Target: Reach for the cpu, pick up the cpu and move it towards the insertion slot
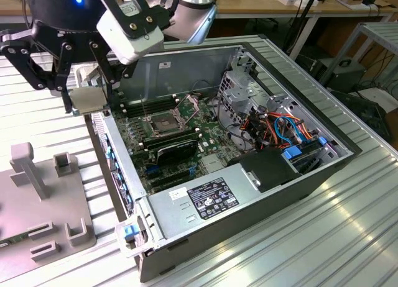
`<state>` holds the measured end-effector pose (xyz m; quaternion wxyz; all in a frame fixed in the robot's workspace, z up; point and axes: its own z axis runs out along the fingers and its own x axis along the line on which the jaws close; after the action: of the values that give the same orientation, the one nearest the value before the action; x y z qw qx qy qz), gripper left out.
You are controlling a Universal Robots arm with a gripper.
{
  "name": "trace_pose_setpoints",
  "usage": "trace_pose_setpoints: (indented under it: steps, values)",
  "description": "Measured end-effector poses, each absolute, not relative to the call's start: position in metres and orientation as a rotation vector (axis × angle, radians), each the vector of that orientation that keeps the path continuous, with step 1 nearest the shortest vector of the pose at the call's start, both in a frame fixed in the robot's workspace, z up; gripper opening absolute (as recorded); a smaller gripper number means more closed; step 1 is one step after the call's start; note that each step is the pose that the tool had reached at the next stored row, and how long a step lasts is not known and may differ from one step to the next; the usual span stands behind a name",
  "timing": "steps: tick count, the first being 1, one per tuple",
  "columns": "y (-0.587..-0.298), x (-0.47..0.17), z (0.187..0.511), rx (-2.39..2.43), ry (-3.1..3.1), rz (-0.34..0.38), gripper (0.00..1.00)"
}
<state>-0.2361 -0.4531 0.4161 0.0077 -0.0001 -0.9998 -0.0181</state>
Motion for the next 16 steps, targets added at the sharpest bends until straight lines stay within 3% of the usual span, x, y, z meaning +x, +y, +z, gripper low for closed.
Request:
trace_pose_setpoints:
  steps: [16]
  values:
    - [-0.453, -0.184, 0.414, 0.000, -3.126, -0.057, 0.55]
